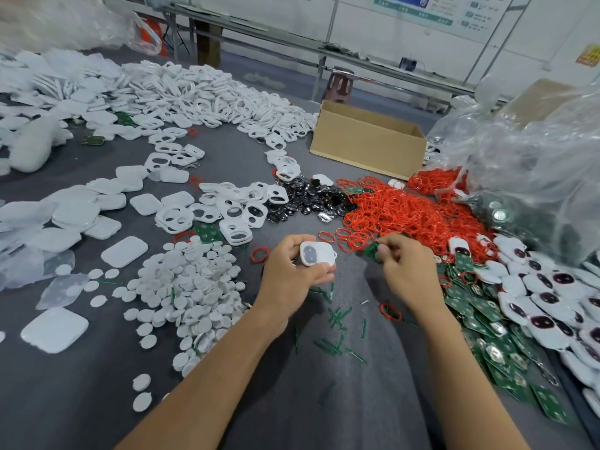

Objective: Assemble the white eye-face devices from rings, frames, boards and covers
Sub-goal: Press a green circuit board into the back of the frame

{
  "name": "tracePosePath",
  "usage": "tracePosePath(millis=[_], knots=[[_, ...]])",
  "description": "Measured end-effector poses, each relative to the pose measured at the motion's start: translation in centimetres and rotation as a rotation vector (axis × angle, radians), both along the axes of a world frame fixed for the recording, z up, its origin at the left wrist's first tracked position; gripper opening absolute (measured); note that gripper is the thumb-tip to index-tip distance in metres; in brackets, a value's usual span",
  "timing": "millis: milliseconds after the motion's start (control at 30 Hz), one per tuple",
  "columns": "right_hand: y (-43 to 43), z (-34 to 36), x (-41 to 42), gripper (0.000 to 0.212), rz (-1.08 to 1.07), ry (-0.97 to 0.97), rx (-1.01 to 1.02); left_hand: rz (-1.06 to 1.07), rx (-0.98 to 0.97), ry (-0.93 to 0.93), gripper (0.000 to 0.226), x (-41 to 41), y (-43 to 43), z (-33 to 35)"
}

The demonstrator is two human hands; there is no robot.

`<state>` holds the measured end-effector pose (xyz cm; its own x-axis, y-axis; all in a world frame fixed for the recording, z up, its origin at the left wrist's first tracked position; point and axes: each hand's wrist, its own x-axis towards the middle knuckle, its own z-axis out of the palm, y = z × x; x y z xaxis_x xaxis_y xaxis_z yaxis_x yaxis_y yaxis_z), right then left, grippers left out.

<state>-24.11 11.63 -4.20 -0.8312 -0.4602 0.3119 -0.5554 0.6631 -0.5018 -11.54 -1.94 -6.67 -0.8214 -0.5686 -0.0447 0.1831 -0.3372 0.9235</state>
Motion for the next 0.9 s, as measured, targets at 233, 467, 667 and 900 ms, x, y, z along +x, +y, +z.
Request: tracePosePath(millis=[233, 467, 667, 900], knots=[[-3.4, 2.5, 2.9, 0.009, 0.353, -0.3, -0.342, -0.031, 0.009, 0.017, 0.037, 0.1, 0.0, 0.1], [-4.5, 1.6, 3.5, 0.006, 0.362, -0.225, -0.247, -0.065, -0.02, 0.008, 0.039, 0.0, -0.3, 0.0], [-4.2, 1.6, 3.4, 0.012, 0.353, 0.001, -0.143, -0.044, 0.035, 0.034, 0.037, 0.2, -0.4, 0.2], [-3.9, 2.2, 2.9, 0.013, 0.374, 0.037, -0.054, -0.022, 0.048, 0.02, 0.036, 0.2, -0.4, 0.2]])
